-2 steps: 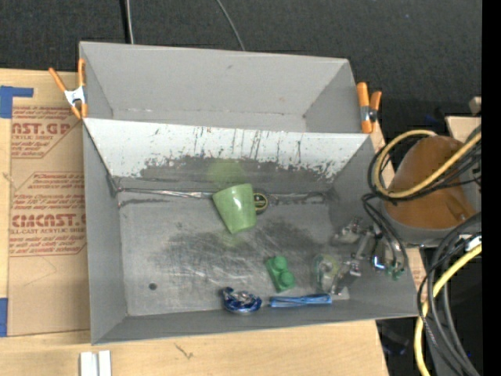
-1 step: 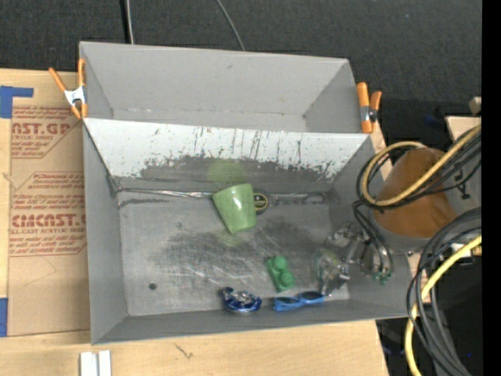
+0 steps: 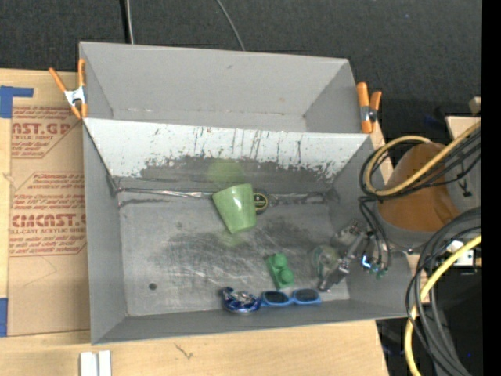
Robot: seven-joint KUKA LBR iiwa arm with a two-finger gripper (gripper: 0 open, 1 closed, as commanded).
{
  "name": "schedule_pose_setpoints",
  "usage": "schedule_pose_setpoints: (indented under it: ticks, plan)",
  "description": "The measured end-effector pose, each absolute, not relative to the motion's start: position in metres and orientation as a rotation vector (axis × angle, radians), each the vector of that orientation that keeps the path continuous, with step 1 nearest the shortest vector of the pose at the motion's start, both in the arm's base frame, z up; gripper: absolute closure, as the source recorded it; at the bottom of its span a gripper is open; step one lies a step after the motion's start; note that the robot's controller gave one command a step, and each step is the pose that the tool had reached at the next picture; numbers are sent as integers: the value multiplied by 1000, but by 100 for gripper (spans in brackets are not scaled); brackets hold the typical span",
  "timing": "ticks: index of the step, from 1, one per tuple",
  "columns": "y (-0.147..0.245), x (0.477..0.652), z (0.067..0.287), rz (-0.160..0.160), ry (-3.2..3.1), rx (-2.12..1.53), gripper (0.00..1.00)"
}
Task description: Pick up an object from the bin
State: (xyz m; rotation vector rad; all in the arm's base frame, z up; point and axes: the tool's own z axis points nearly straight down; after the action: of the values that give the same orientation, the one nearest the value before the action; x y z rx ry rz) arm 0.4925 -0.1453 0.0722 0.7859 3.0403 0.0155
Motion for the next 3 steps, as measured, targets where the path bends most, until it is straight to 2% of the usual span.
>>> schedule_pose_setpoints:
  ticks: [1, 2, 3]
  plan:
    - [-149, 495, 74, 7, 3025, 789, 100]
    - [-147, 496, 78, 2, 3039, 788, 100]
    - [-147, 497, 105, 2, 3039, 786, 100]
